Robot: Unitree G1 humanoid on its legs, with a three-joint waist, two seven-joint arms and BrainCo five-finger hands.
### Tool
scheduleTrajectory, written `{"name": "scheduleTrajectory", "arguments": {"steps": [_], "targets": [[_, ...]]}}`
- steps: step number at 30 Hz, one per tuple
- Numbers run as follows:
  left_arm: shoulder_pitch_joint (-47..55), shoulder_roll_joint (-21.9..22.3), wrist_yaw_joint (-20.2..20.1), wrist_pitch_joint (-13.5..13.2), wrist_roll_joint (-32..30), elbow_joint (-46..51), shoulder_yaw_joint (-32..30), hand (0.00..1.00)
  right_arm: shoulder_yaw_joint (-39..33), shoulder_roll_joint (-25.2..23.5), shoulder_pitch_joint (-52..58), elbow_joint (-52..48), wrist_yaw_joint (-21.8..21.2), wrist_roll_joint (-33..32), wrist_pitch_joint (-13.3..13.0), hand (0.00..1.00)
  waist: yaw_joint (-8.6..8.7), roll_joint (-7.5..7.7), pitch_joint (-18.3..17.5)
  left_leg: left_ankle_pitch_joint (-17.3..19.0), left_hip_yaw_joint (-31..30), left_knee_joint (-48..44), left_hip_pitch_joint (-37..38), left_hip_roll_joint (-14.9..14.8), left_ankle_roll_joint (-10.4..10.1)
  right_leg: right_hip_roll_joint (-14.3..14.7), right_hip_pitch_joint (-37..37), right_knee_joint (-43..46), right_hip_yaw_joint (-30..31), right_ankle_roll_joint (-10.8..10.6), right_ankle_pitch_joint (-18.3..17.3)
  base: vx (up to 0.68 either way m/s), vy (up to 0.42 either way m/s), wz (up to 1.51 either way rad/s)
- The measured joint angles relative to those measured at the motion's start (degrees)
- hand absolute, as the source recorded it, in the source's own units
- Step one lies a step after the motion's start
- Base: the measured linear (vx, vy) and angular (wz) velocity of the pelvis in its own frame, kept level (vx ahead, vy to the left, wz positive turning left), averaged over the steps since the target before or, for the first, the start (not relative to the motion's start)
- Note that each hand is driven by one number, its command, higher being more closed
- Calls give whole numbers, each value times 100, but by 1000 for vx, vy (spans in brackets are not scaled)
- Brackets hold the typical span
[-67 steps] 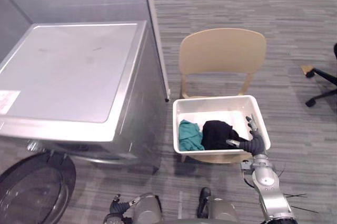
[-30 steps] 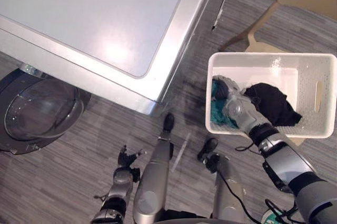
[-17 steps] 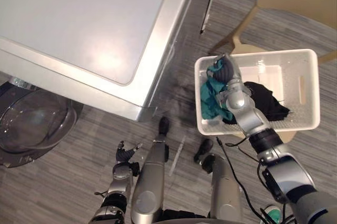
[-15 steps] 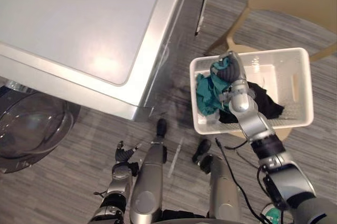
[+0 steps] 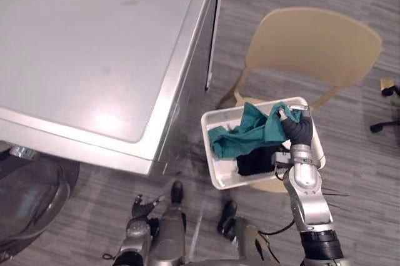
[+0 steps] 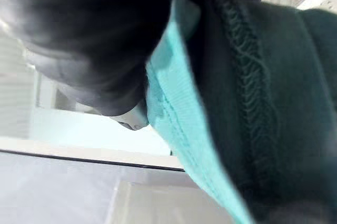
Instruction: Pick up the laundry basket with both hands and put the clothes into the washing machine.
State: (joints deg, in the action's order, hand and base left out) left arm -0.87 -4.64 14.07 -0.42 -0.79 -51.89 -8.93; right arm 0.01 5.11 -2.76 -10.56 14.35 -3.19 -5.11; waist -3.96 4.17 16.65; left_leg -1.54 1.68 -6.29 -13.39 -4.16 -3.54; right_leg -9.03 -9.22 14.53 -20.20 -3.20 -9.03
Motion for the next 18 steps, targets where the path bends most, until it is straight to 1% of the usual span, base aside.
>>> {"name": "scheduleTrajectory", "arguments": {"steps": [3, 5, 7, 8, 9, 10, 11, 12, 13, 14, 15, 16, 18], "targets": [[186, 3, -46, -7, -1, -54, -36, 0, 32, -275, 273, -306, -257, -755, -264, 100, -1, -1, -249, 34, 36, 44, 283, 26, 34, 16, 313, -219, 86, -52, 65, 81, -6, -11], [236, -4, -75, -5, 0, -65, -75, 0, 84, -378, 213, -341, -346, -1048, -369, 100, -19, 2, -289, 80, 181, 29, 420, 35, 49, 4, 337, -162, 269, -55, 71, 13, 27, -39], [258, -38, -141, -5, 0, -84, -78, 0, 230, -437, 178, -340, -392, -1327, -409, 100, -11, -6, -285, 213, 250, -138, 481, 33, 60, 3, 293, 80, 473, -56, 69, -37, 45, -33], [257, -53, -159, -4, -3, -94, -70, 0, 282, -451, 221, -340, -450, -1482, -460, 100, 14, -15, -280, 249, 165, -314, 462, 38, 92, 1, 255, 311, 699, -58, 68, -76, 36, 9], [254, -47, -161, -1, -13, -103, -74, 0, 276, -453, 229, -357, -453, -1554, -507, 100, 13, -54, -283, 304, -28, -439, 379, 8, 174, 41, 233, 504, 1018, -85, 52, -88, 17, 29], [248, -43, -161, -3, -14, -103, -75, 0, 262, -456, 227, -410, -452, -1596, -526, 100, 11, -72, -284, 322, -94, -445, 346, -7, 192, 58, 188, 675, 1193, -195, -31, -105, -18, 76], [221, 1, -158, -3, -15, -107, -81, 0, 259, -474, 241, -584, -445, -1648, -589, 100, 47, -81, -290, 364, -369, -492, 251, 66, 177, -21, -41, 1526, 1542, -199, -370, -63, -33, 94], [209, 0, -155, -4, -14, -100, -90, 0, 265, -478, 256, -672, -441, -1647, -597, 100, 42, -83, -289, 350, -529, -576, 161, 126, 159, -32, -95, 1944, 1725, -235, -472, -88, -128, 134], [222, 33, -152, 5, 0, -53, -220, 0, 278, -472, 251, -813, -436, -1641, -602, 100, -19, -60, -313, 338, -759, -762, 8, 236, 139, -25, -77, 2648, 2155, -402, -588, -111, -204, 131], [294, 66, -112, 7, 2, -42, -356, 0, 407, -483, 204, -950, -429, -1627, -602, 100, -59, -71, -389, 324, -1002, -960, -214, 343, 115, 5, 61, 2900, 2505, -429, -613, -150, -246, 122], [326, 84, -104, 5, 2, -36, -391, 0, 470, -480, 157, -1022, -423, -1616, -603, 100, -77, -89, -411, 313, -1089, -1063, -330, 368, 97, 38, 162, 2881, 2680, -425, -680, -245, -298, 99], [398, 199, -11, -3, 30, 1, -439, 0, 527, -478, -51, -1130, -393, -1496, -613, 100, -241, -216, -486, 274, -1245, -1419, -751, 333, 34, 259, 424, 2305, 2942, -317, -1219, -182, -206, 65], [462, 286, -5, -30, 69, 107, -425, 0, 523, -469, -133, -1141, -311, -1477, -642, 100, -331, -322, -555, 164, -1367, -1460, -956, 277, -123, 335, 565, 1904, 2622, -151, -1563, -278, -242, 54]]}}
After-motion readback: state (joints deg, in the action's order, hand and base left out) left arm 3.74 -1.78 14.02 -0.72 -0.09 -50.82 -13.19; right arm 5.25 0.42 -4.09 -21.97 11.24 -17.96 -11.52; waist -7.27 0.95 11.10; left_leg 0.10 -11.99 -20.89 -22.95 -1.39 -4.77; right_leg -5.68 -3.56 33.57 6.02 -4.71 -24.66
